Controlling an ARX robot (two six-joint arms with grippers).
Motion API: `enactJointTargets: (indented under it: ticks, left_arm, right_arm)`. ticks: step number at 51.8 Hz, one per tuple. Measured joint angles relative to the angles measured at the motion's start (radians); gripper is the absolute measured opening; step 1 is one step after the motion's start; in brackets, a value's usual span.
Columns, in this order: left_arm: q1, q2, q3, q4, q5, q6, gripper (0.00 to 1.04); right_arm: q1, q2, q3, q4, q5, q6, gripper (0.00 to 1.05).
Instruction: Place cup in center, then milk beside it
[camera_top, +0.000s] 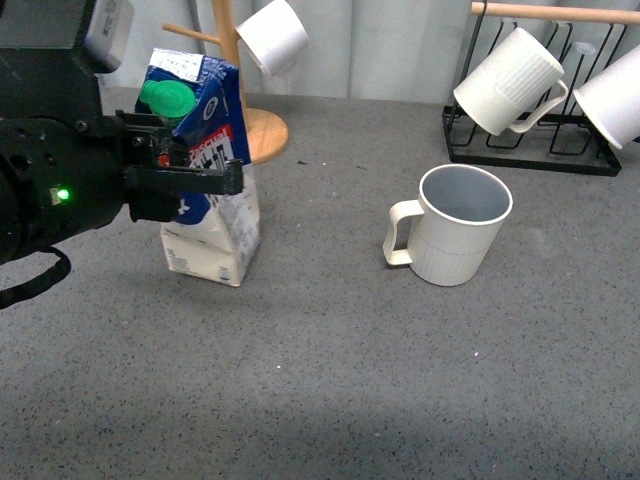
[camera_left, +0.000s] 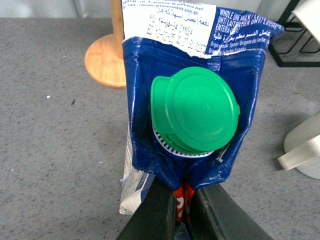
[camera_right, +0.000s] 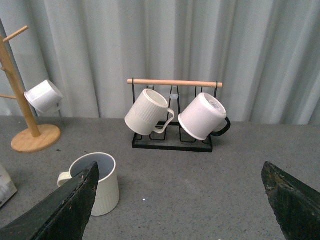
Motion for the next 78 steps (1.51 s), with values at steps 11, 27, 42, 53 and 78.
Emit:
enactJointTargets:
  ticks: [11,27,42,53,78]
  left_arm:
    - [-0.123,0.058,0.071,0.0,-0.043,-0.028,0.05]
    - [-0.192,0.114,0.168,-0.027,-0.066,-0.043,0.05]
    - [-0.227,0.148,0.209,-0.039,-0.077,-0.05,0.05]
    - [-0.227,0.156,0.212,-0.051,-0.059,-0.06,0.14]
    - [-0.199,-0.008,0.15,-0.038,-0.037,-0.104,0.98]
  right_arm:
    - [0.0,0.0,0.0,0.0,0.0,0.0,0.95]
    - [0.0,0.0,0.0,0.0,0.0,0.0,0.95]
    - [0.0,0.0,0.0,0.0,0.0,0.0,0.95]
    - [0.0,0.0,0.0,0.0,0.0,0.0,0.95]
    - [0.0,0.0,0.0,0.0,0.0,0.0,0.95]
